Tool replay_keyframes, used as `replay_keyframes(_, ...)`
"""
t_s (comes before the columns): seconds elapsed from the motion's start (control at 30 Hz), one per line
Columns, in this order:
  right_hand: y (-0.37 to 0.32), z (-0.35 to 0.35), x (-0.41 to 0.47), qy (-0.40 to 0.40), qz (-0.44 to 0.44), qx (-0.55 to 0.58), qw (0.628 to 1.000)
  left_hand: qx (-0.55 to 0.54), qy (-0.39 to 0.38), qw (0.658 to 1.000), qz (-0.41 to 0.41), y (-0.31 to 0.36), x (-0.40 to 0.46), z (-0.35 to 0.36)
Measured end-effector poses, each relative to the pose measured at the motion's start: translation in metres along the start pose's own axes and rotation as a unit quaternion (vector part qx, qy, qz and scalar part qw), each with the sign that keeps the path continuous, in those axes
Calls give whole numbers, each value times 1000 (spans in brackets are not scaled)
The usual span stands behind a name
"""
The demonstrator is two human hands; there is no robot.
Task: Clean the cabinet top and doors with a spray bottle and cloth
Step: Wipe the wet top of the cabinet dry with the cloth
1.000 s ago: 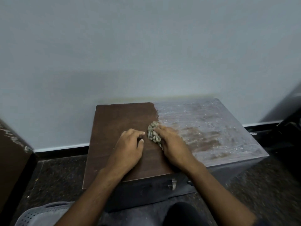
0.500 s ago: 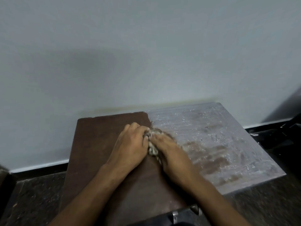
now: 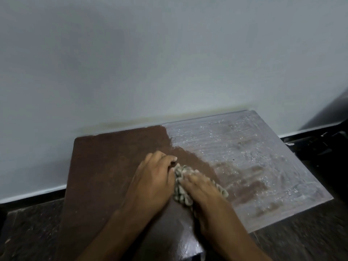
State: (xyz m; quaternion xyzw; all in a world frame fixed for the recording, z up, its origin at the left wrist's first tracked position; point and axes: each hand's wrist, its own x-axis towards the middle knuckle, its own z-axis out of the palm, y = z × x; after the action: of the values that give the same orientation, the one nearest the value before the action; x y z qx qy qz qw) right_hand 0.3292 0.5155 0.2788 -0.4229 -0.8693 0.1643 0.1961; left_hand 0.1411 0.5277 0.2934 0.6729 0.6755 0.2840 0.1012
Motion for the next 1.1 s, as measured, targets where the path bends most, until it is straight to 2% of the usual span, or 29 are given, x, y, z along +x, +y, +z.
replay_keyframes(0.13,-1,-9,-40,-37,-55,3,998,-4,0,1000,15,19,-24,2)
replay_keyframes(0.33,20,-14,-9,8,42,26,999,6,9,1000,17,46,-48,5)
replay_keyframes(0.5,6,-20,-67,-12,-22,-5,1000,0,22,1000,3,61,-56,13)
replay_keyframes(0.7,63,-58,-28,23,84,-29,996,62,-14,997,35,83,-44,20)
replay_keyframes(0.9,43,-53,-86,24,36,-43,998,79,-18,996,40,97,-21,22)
replay_keyframes(1.1,79,-74,-39,73,110,-51,990,103,-46,993,27,101,-21,26)
